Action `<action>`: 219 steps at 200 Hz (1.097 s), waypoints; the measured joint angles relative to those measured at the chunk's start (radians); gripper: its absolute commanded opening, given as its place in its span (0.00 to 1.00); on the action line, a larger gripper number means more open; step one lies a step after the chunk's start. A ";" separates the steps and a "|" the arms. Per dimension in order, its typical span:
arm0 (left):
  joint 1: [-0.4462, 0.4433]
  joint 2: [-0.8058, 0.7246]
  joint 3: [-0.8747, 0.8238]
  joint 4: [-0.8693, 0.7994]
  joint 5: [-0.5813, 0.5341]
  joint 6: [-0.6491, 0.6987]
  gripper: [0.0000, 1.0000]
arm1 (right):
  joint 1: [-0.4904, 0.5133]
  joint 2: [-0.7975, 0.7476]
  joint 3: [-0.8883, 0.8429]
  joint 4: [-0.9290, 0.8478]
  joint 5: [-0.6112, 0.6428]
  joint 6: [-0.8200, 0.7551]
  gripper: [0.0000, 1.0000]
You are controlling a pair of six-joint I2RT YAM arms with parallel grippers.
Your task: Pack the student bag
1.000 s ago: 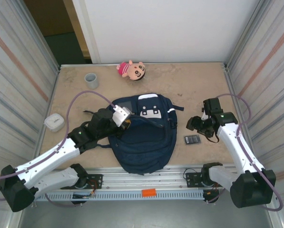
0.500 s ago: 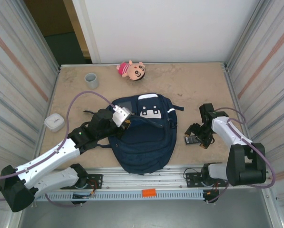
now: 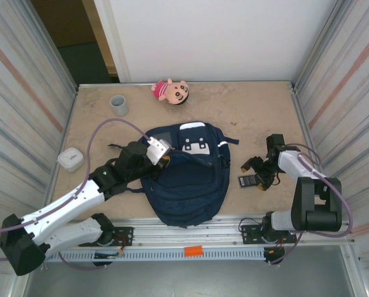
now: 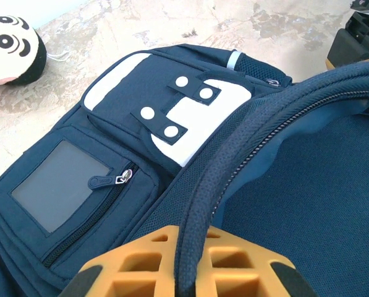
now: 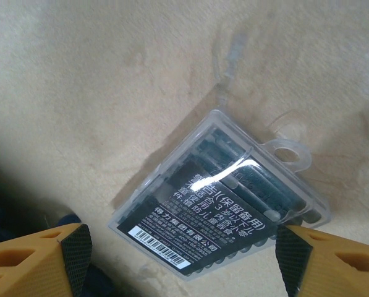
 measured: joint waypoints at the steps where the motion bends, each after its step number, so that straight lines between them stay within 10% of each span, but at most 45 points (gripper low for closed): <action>1: 0.000 0.000 0.000 0.000 0.000 0.000 0.00 | 0.000 0.002 0.001 0.000 -0.002 0.000 0.79; 108: 0.000 0.000 0.000 -0.002 0.000 0.000 0.00 | 0.006 0.127 0.232 0.050 0.018 -0.062 0.77; 219: 0.000 -0.005 0.000 -0.003 -0.019 0.000 0.00 | 0.126 0.072 0.080 -0.032 0.100 -0.023 0.81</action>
